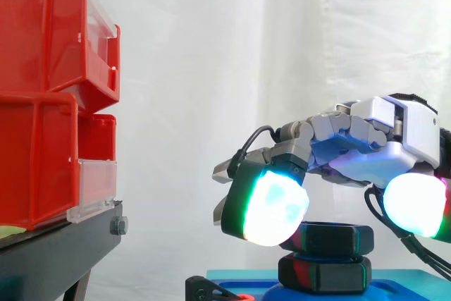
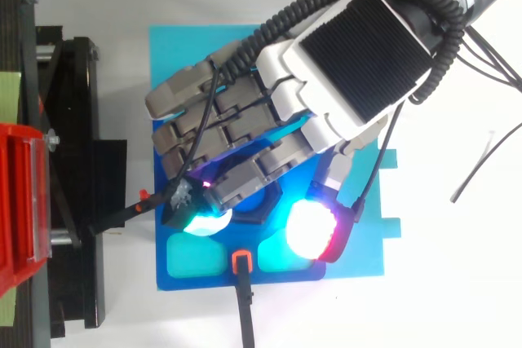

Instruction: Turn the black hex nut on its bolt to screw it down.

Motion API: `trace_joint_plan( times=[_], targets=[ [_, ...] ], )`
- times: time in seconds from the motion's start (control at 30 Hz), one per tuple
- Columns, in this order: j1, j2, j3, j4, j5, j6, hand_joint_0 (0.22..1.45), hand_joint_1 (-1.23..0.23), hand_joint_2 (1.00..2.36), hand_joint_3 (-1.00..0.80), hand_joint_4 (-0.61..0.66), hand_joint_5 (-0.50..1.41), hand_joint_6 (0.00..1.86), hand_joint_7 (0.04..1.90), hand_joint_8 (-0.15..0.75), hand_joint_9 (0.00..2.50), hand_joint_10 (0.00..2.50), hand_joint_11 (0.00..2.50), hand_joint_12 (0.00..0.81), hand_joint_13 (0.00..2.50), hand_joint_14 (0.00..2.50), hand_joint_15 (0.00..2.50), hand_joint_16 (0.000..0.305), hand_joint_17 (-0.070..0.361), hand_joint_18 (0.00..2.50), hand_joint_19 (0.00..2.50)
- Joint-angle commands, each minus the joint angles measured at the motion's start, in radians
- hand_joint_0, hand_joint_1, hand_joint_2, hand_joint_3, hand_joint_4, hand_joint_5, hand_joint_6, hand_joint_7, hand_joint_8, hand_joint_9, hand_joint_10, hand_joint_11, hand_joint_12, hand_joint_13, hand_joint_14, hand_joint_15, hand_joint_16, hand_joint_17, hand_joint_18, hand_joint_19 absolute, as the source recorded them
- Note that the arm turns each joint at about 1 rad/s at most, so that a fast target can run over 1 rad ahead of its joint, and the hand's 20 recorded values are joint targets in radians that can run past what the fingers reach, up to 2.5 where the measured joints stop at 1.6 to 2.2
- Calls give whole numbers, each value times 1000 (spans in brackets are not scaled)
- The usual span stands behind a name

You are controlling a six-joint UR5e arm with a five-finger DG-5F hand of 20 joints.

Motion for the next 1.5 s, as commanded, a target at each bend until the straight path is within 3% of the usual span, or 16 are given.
trace_joint_plan(
  times=[0.0,0.53,0.87,1.07,1.2,1.27,1.47],
  targets=[
    [-6,-1,0,3,-7,1,507,-403,1000,-500,215,-181,636,897,281,569,11,415,282,580,7,213,50,113,521,318],
    [-30,0,0,10,-33,1,507,-406,1000,-500,217,-180,633,900,281,572,9,421,284,581,7,213,50,113,523,318],
    [-61,0,0,36,-67,7,506,-407,1000,-500,219,-179,632,901,280,572,9,426,285,580,7,216,50,113,524,326],
    [-79,0,0,63,-82,42,506,-408,1000,-500,220,-178,628,905,280,572,9,422,284,576,7,209,50,113,524,317],
    [-79,0,0,103,-96,83,507,-408,1000,-500,221,-177,624,911,282,572,9,417,287,575,7,209,50,113,523,318],
    [-69,0,5,145,-100,136,506,-408,1000,-500,213,-176,622,914,281,571,9,419,286,575,7,215,50,113,522,317],
    [-47,0,6,203,-94,165,506,-410,1000,-500,215,-173,614,928,282,571,11,416,288,574,7,205,50,113,523,315]
  ],
)
